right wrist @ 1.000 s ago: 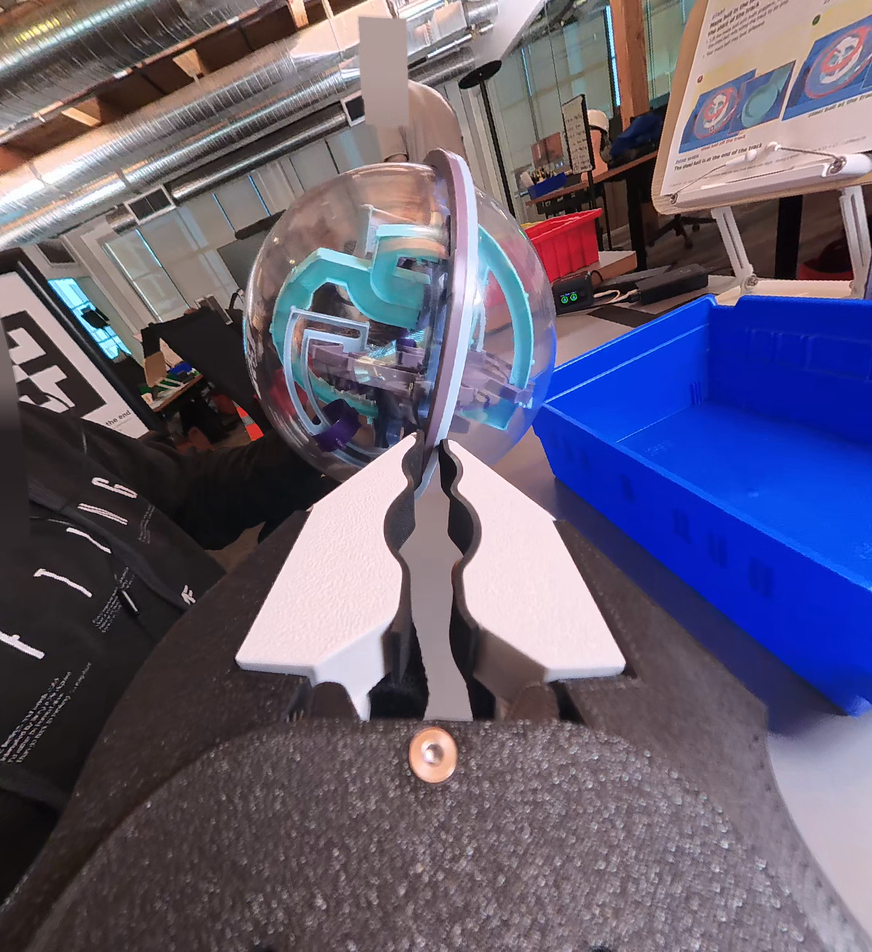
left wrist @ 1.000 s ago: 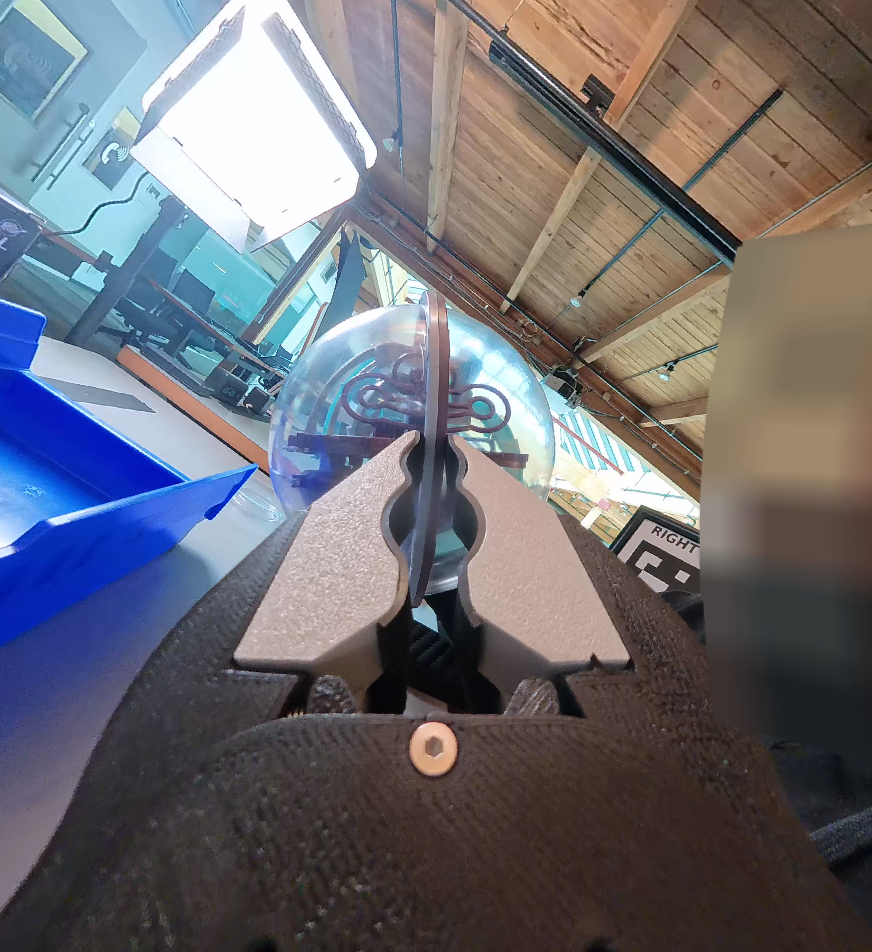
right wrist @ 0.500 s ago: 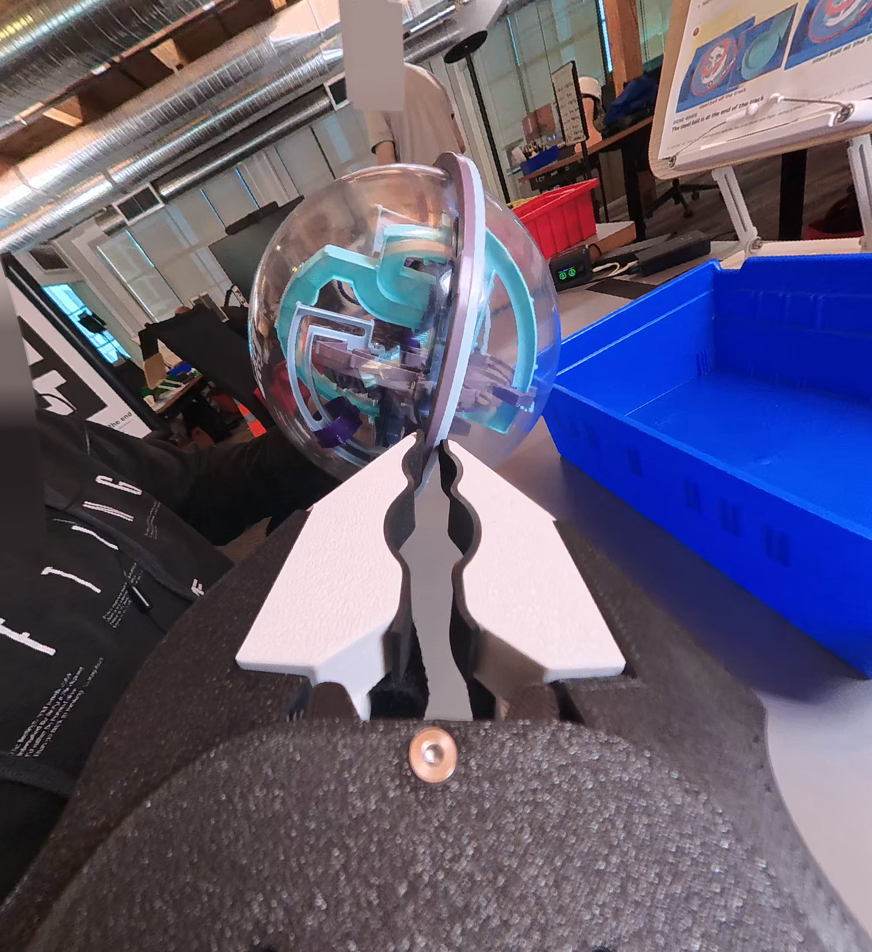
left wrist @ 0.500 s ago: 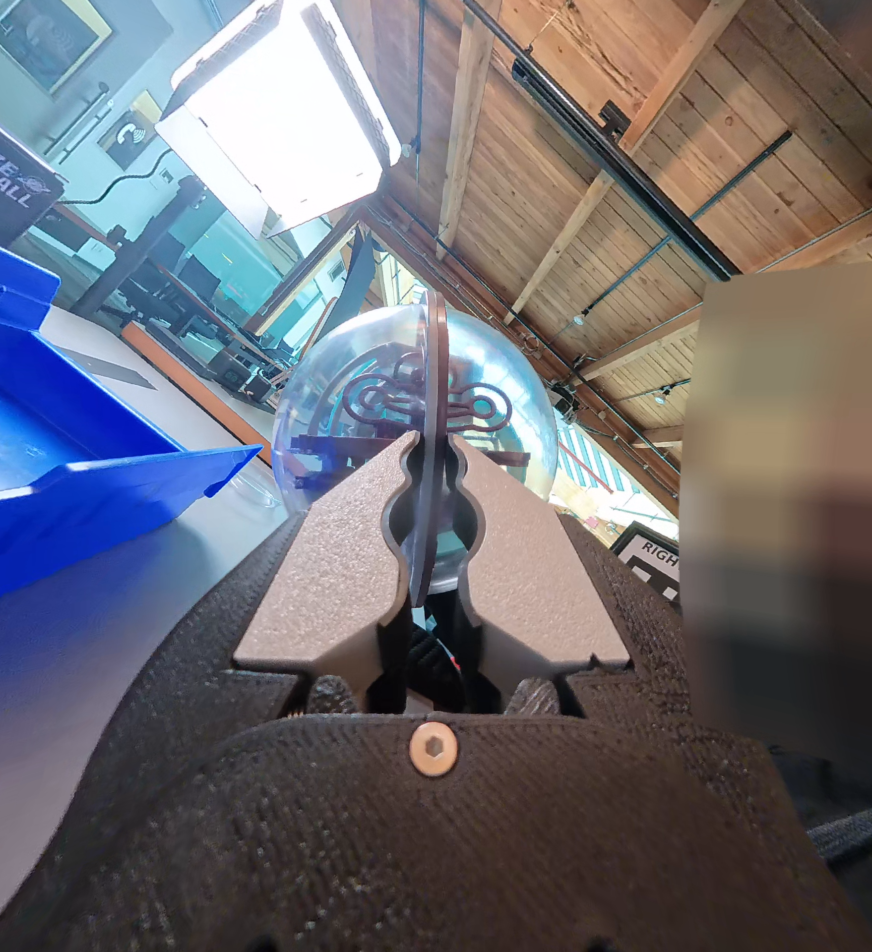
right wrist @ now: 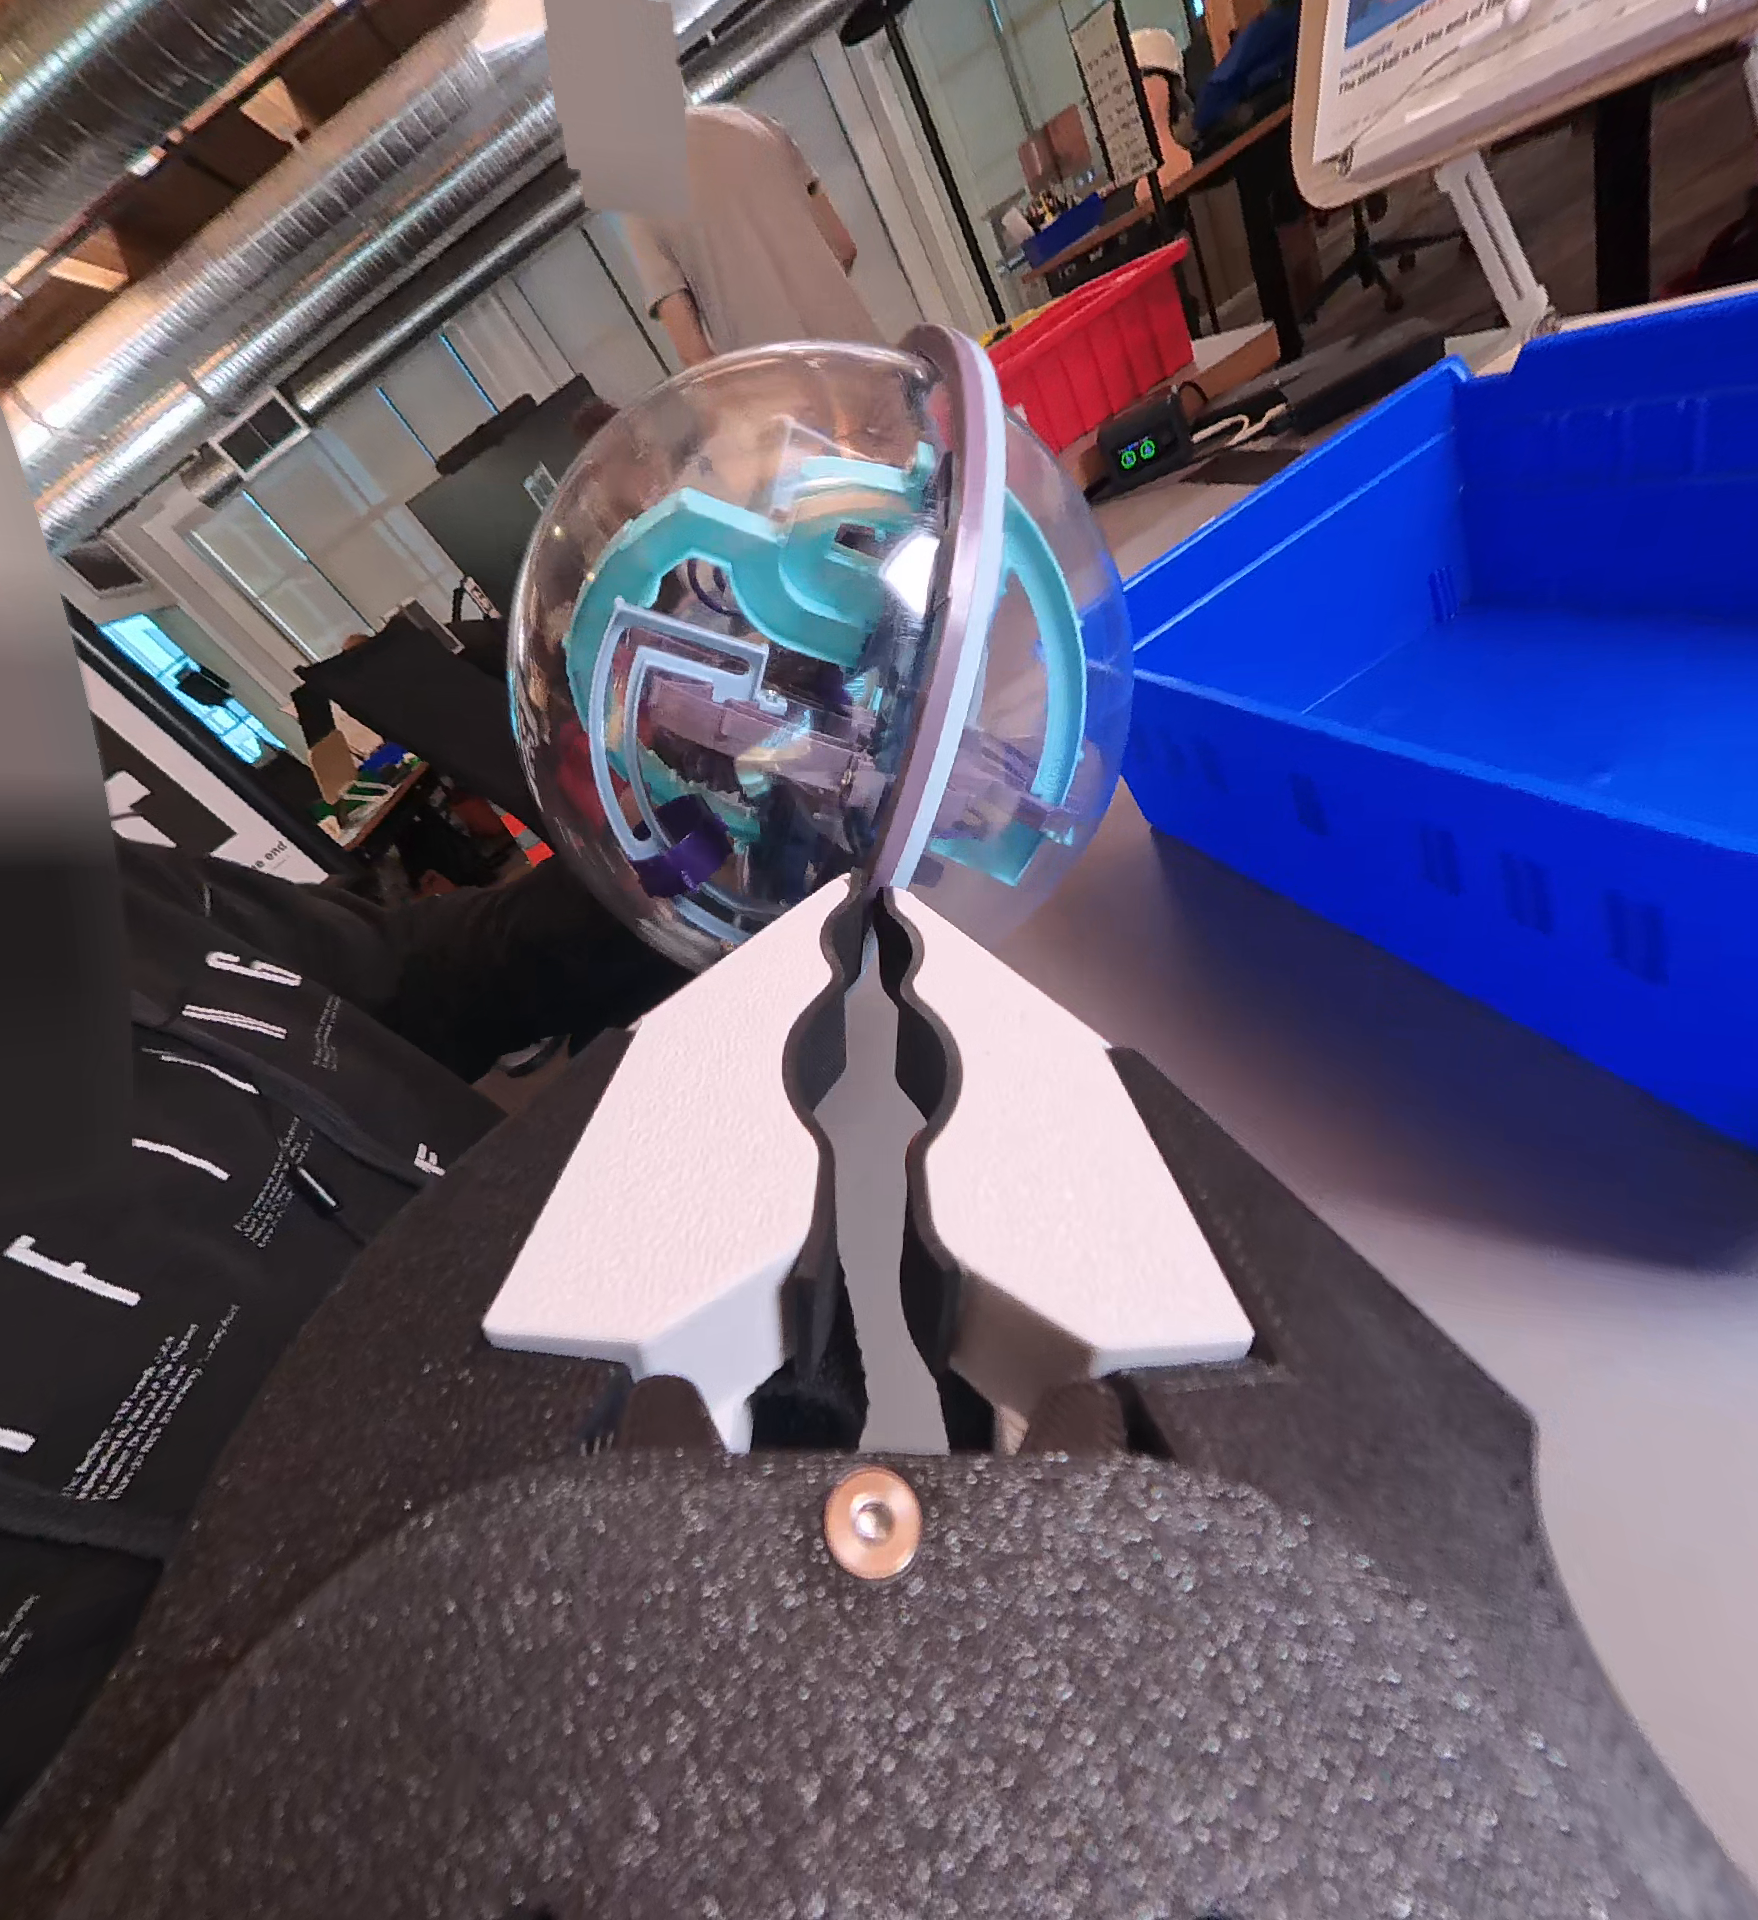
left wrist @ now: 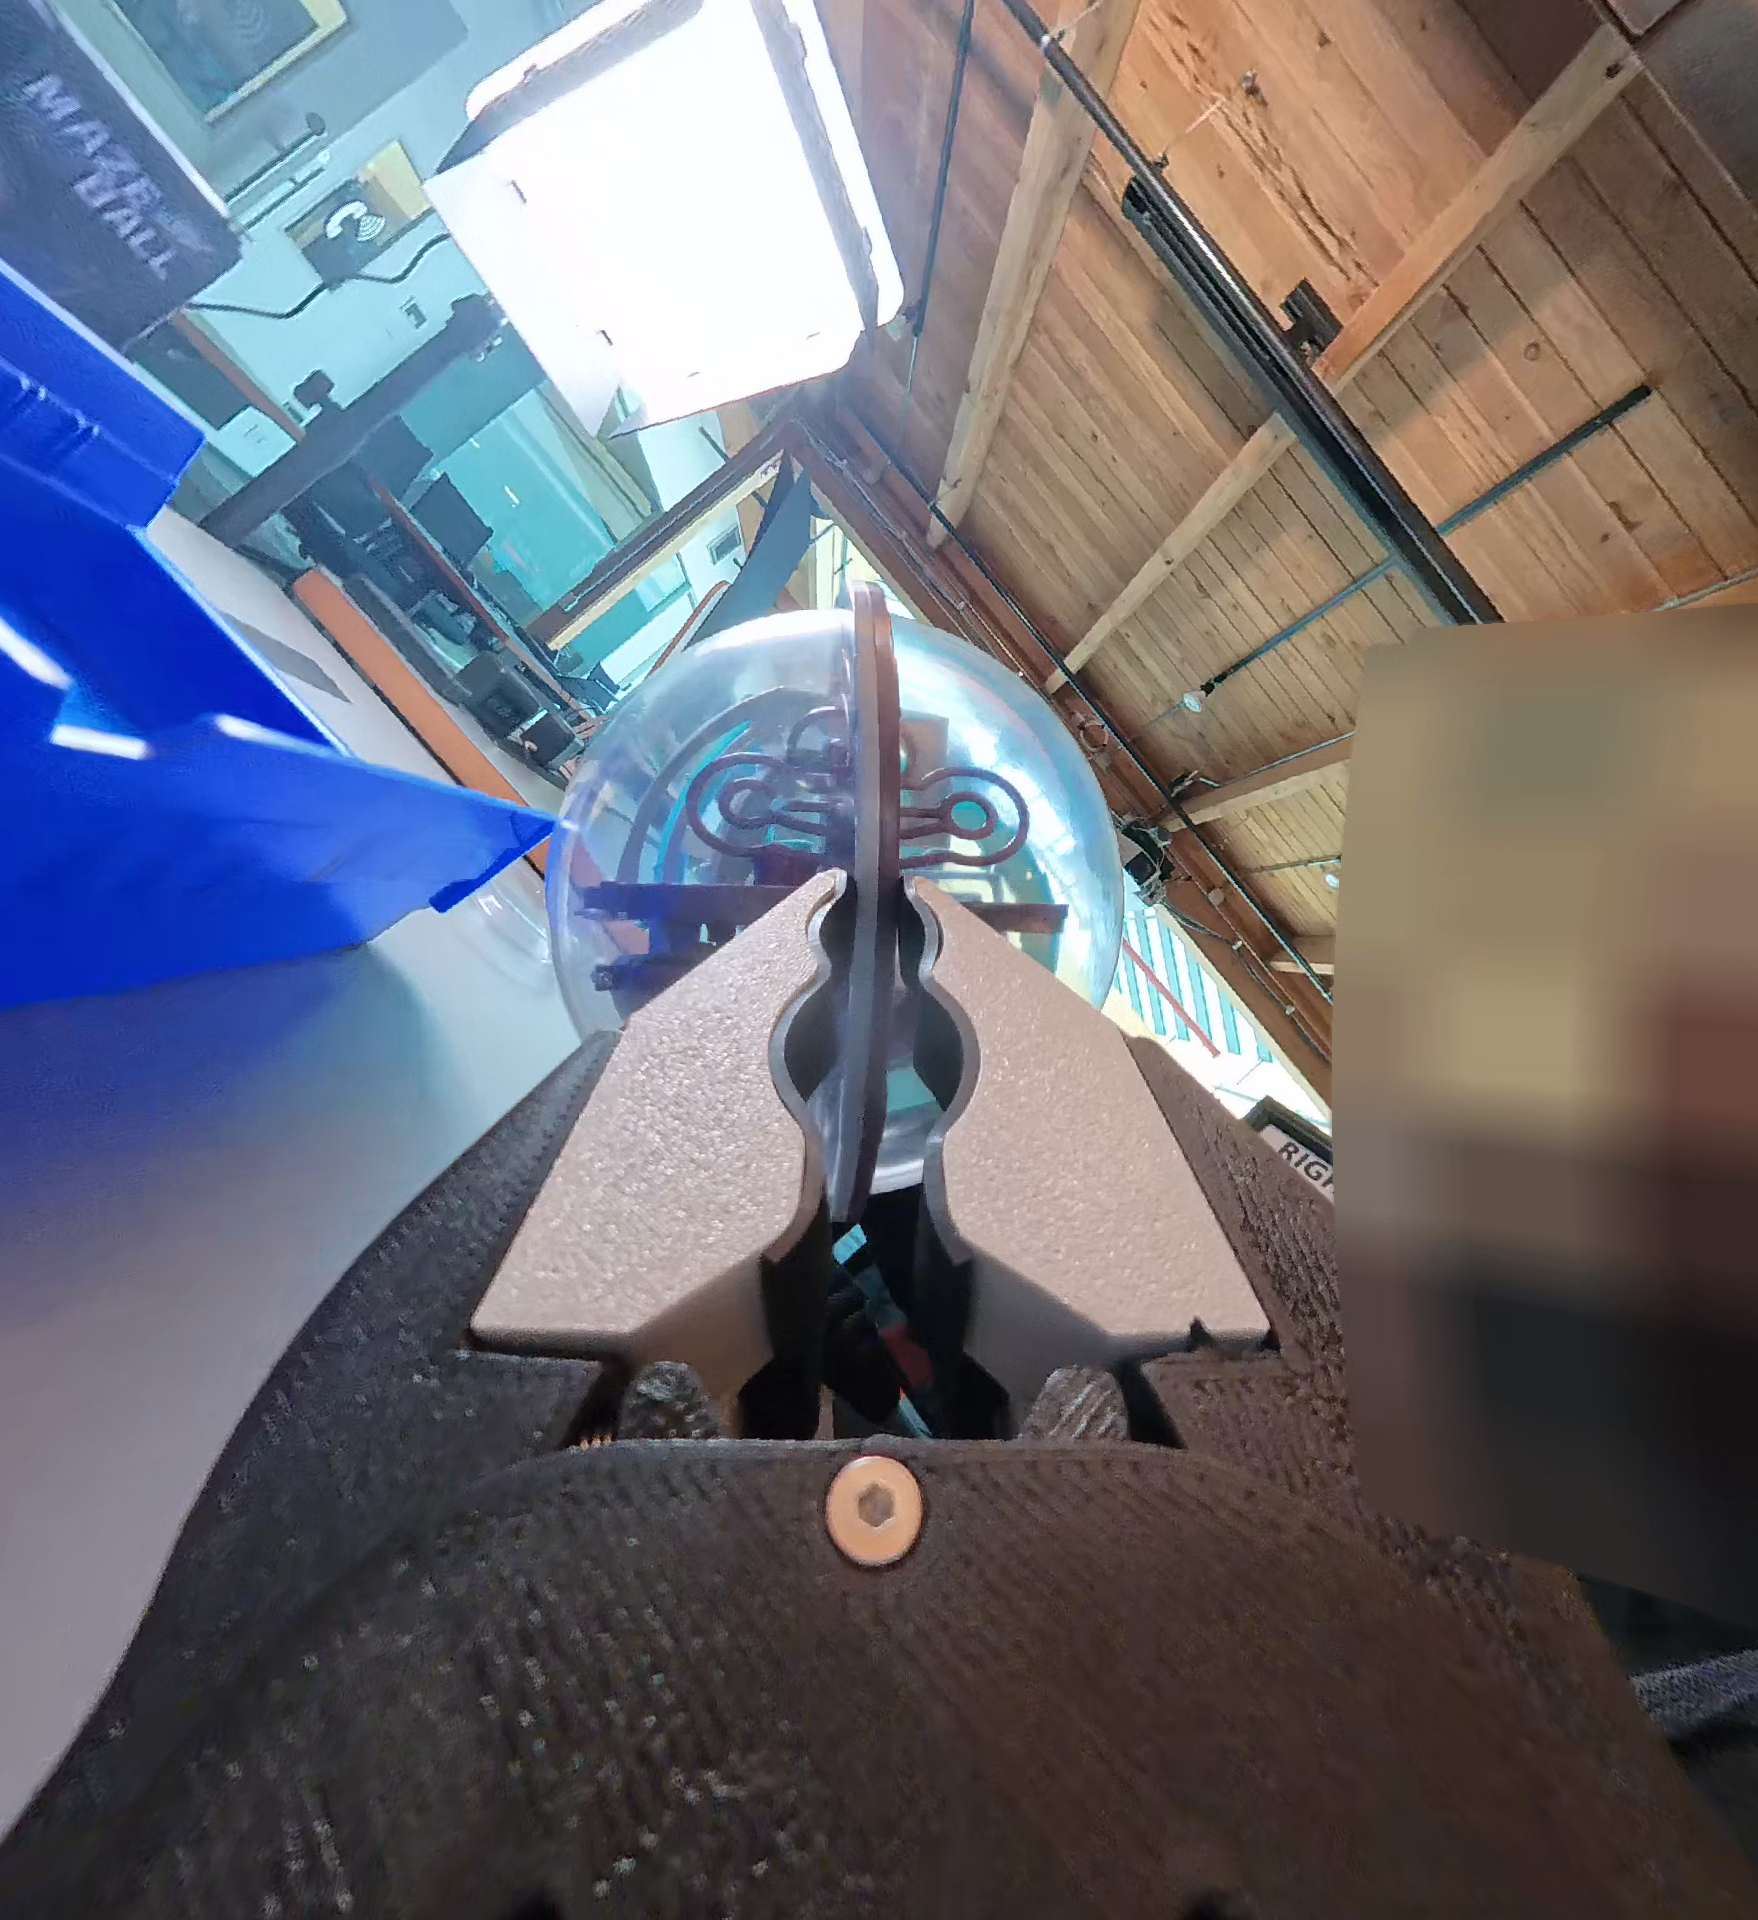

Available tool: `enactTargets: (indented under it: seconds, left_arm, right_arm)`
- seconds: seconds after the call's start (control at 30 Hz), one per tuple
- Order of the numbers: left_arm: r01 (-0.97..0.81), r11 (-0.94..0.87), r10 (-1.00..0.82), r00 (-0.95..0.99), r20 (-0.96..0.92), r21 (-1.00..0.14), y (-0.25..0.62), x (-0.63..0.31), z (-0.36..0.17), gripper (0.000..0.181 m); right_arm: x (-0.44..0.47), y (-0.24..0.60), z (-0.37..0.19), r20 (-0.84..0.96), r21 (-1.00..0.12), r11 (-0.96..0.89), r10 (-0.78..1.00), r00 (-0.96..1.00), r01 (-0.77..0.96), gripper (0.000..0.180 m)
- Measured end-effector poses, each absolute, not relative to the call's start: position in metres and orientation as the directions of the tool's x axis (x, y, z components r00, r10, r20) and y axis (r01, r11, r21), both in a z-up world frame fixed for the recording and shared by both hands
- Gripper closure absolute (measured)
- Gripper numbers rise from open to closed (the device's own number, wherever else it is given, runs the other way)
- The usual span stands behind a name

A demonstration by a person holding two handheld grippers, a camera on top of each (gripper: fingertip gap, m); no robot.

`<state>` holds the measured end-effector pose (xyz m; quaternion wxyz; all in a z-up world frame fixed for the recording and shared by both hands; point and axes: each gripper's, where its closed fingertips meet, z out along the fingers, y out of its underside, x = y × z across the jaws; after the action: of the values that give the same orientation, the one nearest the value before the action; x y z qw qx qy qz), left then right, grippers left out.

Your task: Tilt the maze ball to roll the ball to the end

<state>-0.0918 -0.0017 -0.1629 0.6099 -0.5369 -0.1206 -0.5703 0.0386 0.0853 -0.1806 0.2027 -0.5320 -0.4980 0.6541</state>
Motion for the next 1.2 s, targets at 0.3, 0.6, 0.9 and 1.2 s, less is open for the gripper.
enactTargets:
  seconds: [0.3, 0.6, 0.9, 1.2]
  left_arm:
    - [0.878, -0.299, -0.487, 0.196, 0.851, -0.373, -0.007, -0.085, -0.196, 0.174]
    - [0.909, -0.351, -0.38, 0.082, 0.921, -0.225, -0.013, -0.079, -0.222, 0.174]
    - [0.925, -0.379, -0.207, -0.043, 0.977, -0.039, -0.008, -0.074, -0.241, 0.174]
    - [0.921, -0.382, -0.077, -0.116, 0.99, 0.078, -0.007, -0.068, -0.255, 0.174]
  right_arm:
    - [0.048, 0.075, -0.211, -0.619, -0.782, -0.526, 0.716, -0.322, 0.334, 0.18]
    - [0.06, 0.061, -0.23, -0.723, -0.685, -0.599, 0.631, -0.283, 0.415, 0.18]
    - [0.072, 0.055, -0.242, -0.834, -0.543, -0.691, 0.511, -0.208, 0.478, 0.18]
    - [0.078, 0.055, -0.256, -0.889, -0.452, -0.737, 0.422, -0.18, 0.503, 0.18]
